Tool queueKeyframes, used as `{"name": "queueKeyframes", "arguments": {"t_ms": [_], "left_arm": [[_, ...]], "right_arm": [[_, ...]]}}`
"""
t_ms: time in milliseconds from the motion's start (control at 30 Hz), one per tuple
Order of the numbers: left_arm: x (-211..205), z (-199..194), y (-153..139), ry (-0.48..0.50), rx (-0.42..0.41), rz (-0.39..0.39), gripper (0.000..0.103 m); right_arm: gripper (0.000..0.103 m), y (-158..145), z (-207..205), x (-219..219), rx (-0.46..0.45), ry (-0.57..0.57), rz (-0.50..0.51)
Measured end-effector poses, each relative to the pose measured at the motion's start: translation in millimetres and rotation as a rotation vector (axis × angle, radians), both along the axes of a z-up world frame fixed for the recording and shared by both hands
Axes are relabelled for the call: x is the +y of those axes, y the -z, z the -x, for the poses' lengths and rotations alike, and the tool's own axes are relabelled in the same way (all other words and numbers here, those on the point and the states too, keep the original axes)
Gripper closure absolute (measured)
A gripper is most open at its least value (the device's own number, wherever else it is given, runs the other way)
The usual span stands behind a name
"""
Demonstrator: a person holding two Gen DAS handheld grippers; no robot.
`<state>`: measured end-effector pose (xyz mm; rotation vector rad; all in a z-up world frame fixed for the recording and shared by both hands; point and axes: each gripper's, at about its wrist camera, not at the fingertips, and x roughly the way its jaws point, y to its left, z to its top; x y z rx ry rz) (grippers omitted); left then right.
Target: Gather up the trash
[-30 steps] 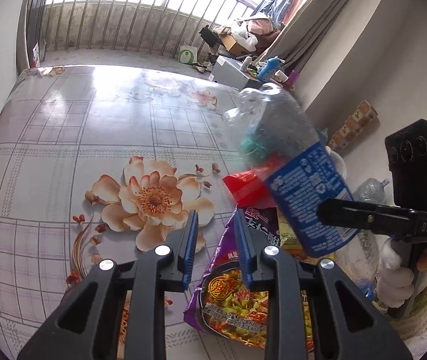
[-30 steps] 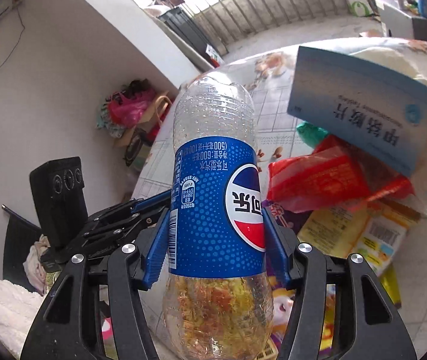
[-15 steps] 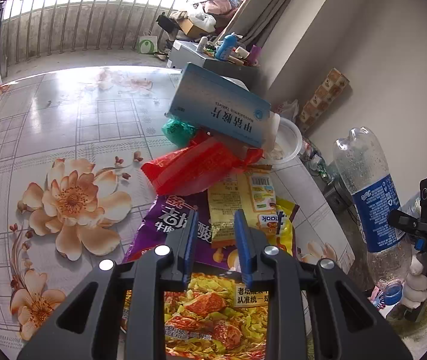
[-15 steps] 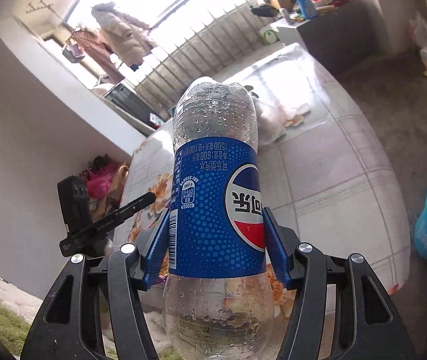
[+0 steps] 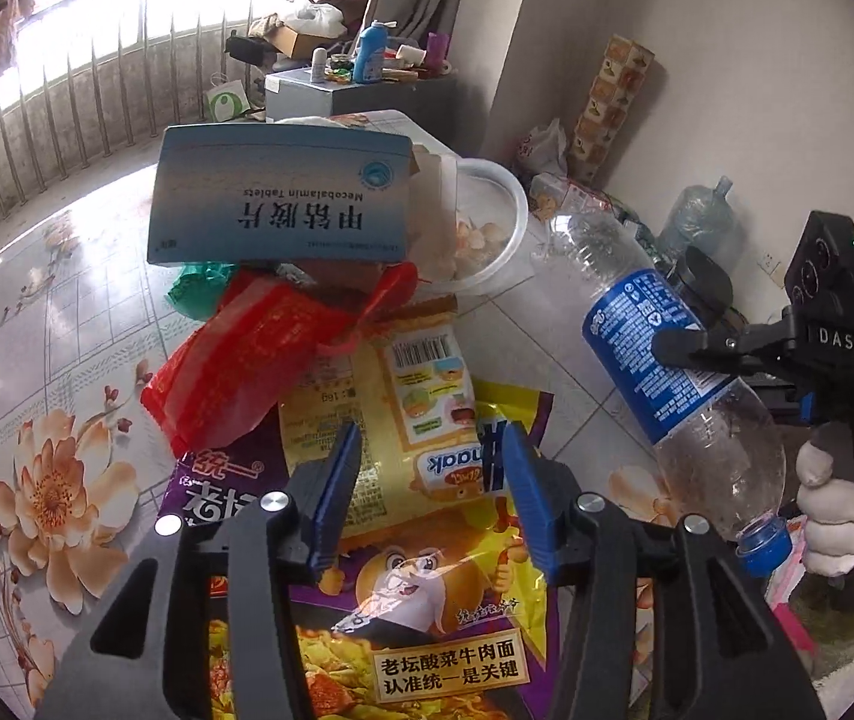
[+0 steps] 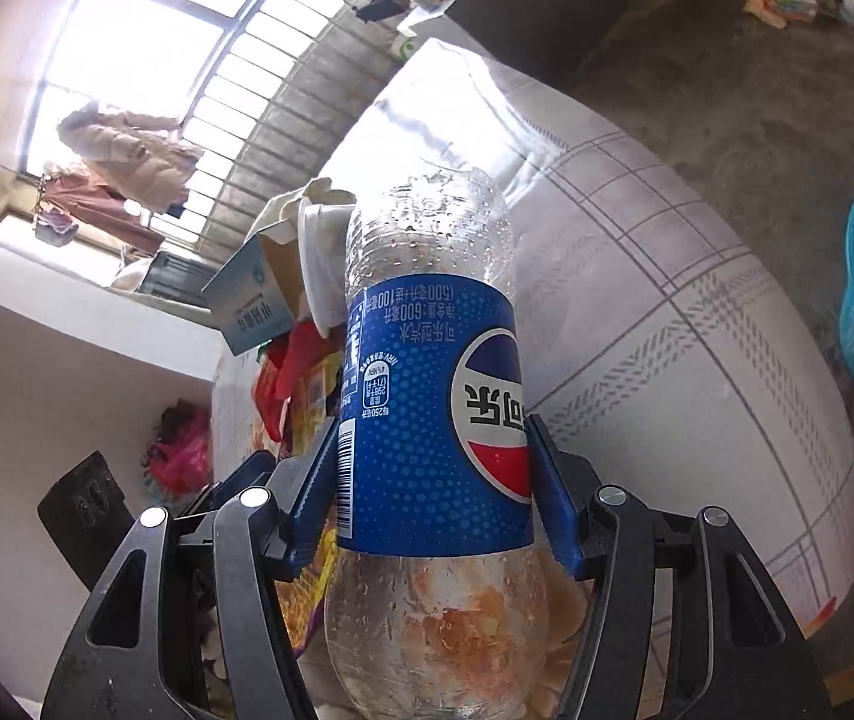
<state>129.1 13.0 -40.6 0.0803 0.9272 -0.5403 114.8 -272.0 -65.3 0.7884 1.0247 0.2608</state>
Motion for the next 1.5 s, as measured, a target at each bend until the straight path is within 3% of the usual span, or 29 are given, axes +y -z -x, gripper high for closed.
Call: {"name": "queueKeyframes", "arguments": {"t_ms": [67, 200, 333, 400, 567, 667, 800, 833, 1033, 1300, 1500], "left_arm": [[-8, -4, 6, 0.009, -0.001, -0.039, 0.049], [-22, -9, 20, 0.007, -0.017, -0.15, 0.048], [-26, -14, 31, 0.0, -0.017, -0.208, 0.048], [-24, -16, 32, -0.006, -0.01, -0.195, 0.049], [-24, -16, 30, 0.004, 0.008, -0.161, 0.074], [-25, -15, 29, 0.013, 0.017, -0.15, 0.083], [-24, -11, 27, 0.01, 0.015, -0.136, 0.087], [-23, -11, 26, 0.01, 0.016, -0.131, 0.103], [-15, 3, 15, 0.036, 0.014, -0.088, 0.103], [-13, 42, 6, 0.149, 0.105, -0.023, 0.103], [-8, 61, -7, 0.151, -0.015, -0.063, 0.099]], "right_arm": [[0.047, 3, -4, 2, 0.008, -0.002, -0.004], [0.046, 7, 3, 0, 0.005, -0.005, -0.025], [0.046, 3, 7, -3, -0.002, -0.014, -0.042], [0.046, 4, 9, -6, -0.004, -0.015, -0.055], [0.046, 8, 13, -14, -0.01, -0.016, -0.088], [0.046, 8, 15, -17, -0.012, -0.015, -0.101], [0.046, 8, 17, -19, -0.012, -0.012, -0.11], [0.046, 9, 18, -20, -0.012, -0.01, -0.114], [0.047, 7, 19, -21, -0.01, 0.004, -0.126], [0.047, 7, 21, -22, -0.011, 0.013, -0.131], [0.047, 6, 20, -19, -0.01, 0.009, -0.131]]}}
